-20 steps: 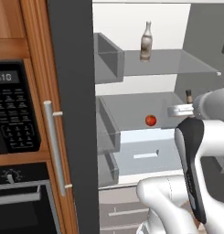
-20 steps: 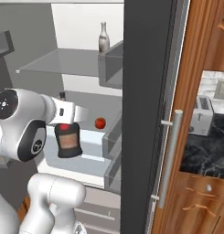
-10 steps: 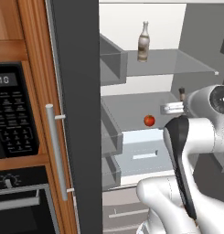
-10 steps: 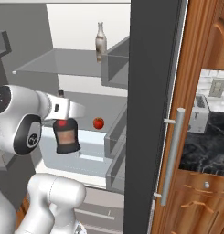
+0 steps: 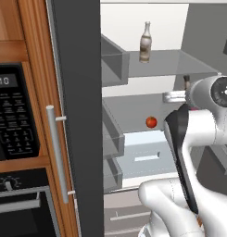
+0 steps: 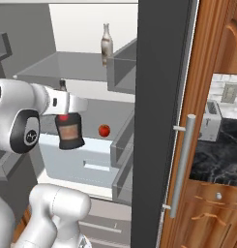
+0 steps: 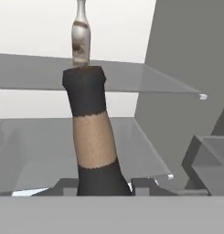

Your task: Place the liquors on the top shelf of the fridge to keep them out of children's reach, and place the apple on lower shelves for easy access.

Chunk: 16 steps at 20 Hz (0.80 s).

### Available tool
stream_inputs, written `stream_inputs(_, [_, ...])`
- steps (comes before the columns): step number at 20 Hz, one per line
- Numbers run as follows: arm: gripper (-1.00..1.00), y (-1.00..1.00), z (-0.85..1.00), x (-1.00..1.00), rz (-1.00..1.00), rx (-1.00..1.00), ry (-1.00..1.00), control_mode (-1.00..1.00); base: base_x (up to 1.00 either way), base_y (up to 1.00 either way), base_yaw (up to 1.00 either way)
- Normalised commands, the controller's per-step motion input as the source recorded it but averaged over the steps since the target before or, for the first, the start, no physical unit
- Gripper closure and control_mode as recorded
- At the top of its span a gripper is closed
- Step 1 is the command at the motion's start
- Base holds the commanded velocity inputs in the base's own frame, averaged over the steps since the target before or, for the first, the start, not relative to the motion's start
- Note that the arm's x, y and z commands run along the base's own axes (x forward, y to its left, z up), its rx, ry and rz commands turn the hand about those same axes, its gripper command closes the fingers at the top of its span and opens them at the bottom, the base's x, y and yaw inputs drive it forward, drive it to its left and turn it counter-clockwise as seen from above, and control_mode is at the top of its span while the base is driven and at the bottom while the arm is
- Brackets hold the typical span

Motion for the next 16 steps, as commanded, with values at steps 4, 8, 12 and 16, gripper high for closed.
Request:
stream_inputs(4, [1.0, 0.01, 0.59, 0.0, 0.0, 0.04, -0.33, -1.0, 0.0, 0.0, 0.0])
stream_inputs(8, [1.0, 0.0, 0.5, 0.03, 0.0, 0.11, -0.29, -1.0, 0.0, 0.0, 0.0])
stream_inputs(12, [1.0, 0.08, 0.47, 0.12, 0.01, 0.09, -0.17, -1.0, 0.0, 0.0, 0.0])
stream_inputs(16, [1.0, 0.21, 0.57, 0.16, 0.04, 0.01, -0.01, -1.0, 0.0, 0.0, 0.0])
